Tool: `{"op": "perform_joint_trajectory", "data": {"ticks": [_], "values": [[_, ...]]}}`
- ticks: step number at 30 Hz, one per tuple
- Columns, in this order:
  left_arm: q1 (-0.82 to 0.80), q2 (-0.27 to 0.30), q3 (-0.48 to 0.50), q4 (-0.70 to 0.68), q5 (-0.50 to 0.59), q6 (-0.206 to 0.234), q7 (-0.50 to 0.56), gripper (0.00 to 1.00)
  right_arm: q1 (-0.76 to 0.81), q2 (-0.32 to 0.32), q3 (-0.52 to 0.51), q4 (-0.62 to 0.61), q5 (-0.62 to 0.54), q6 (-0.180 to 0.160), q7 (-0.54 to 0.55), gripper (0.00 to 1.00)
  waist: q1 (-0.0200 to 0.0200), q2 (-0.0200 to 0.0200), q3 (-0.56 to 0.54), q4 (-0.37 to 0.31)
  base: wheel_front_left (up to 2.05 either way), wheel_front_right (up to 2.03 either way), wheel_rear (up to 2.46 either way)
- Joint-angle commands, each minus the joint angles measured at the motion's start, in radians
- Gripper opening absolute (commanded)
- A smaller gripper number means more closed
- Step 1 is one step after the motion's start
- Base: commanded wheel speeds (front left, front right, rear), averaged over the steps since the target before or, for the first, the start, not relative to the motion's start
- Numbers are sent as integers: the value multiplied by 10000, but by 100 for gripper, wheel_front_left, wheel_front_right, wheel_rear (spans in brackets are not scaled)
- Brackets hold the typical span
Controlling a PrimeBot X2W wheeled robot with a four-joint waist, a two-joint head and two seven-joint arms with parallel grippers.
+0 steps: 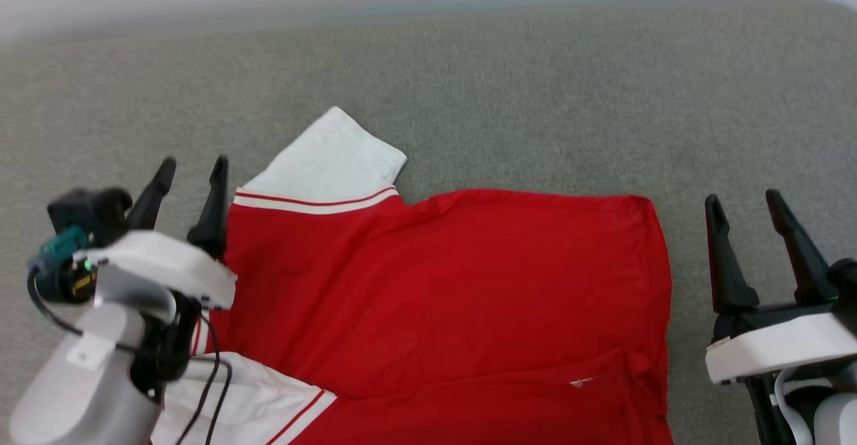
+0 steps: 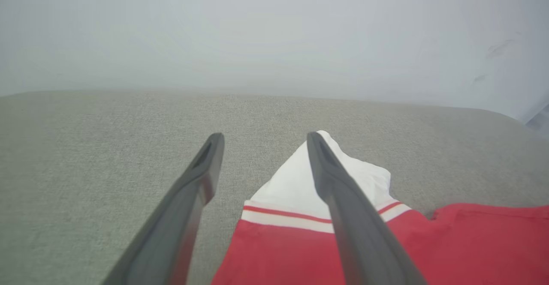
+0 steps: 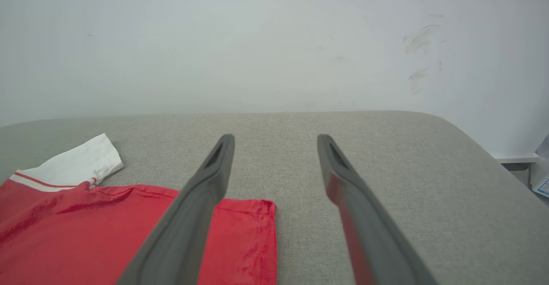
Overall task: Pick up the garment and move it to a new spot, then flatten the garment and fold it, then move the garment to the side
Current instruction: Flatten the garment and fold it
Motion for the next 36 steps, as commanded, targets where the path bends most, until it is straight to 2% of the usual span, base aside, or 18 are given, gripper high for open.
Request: {"op": "perform_joint_trajectory", "data": {"ticks": [1, 4, 8, 11, 13, 17, 23, 27, 28, 30, 31, 34, 36], "values": [[-526, 5, -45, 114, 70, -168, 159, 100, -252, 60, 11, -159, -64, -5, 15, 100, -1, 0, 705, -321, 0, 0, 0], [-1495, -1, -317, 471, -65, -645, 863, 100, -433, 68, -71, -342, -61, -5, 80, 100, -1, 0, 1112, -405, 0, 0, 0], [-2839, 112, -647, 963, -496, -1530, 2278, 100, -613, 72, -60, -423, 22, -5, 149, 100, -1, 0, 1490, -587, 0, 0, 0], [-3646, 265, -965, 1350, -1013, -2055, 3795, 100, -754, 71, 17, -373, 249, -5, 123, 100, -1, 0, 1751, -769, 0, 0, 0], [-4221, 401, -1171, 1567, -1427, -2246, 4964, 100, -793, 71, 51, -345, 376, -5, 90, 100, -1, 0, 1955, -868, 0, 0, 0], [-5181, 698, -1406, 1941, -2004, -2379, 6753, 100, -953, 71, 166, -182, 641, -5, -92, 100, -1, 0, 2326, -1149, 0, 0, 0], [-6056, 1115, -1850, 2493, -2139, -2400, 8649, 100, -1147, 71, 362, 254, 1071, -5, -461, 100, -1, 0, 2806, -1596, 0, 0, 0], [-5842, 1055, -2384, 3080, -2280, -2305, 9963, 100, -1214, 71, 434, 622, 1384, -5, -658, 100, -1, 0, 2967, -1811, 0, 0, 0], [-5667, 1014, -2563, 3275, -2340, -2181, 10371, 55, -1235, 70, 442, 726, 1481, -5, -684, 100, -1, 0, 2981, -1856, 0, 0, 0], [-5405, 947, -2794, 3518, -2384, -2036, 10859, 5, -1314, 70, 485, 872, 1556, -5, -746, 100, -1, 0, 3007, -1939, 0, 0, 0], [-5280, 862, -2822, 3606, -2487, -1972, 10994, 0, -1328, 70, 485, 971, 1623, -6, -738, 100, -1, 0, 3014, -1965, 0, 0, 0], [-5138, 738, -2884, 3679, -2473, -1890, 10991, 0, -1404, 72, 554, 1123, 1790, -5, -655, 100, -1, 0, 3024, -2001, 0, 0, 0], [-5211, 765, -2838, 3646, -2321, -1892, 10631, 0, -1529, 70, 569, 1240, 1857, -5, -497, 100, -1, 0, 2998, -1980, 0, 0, 0]]}}
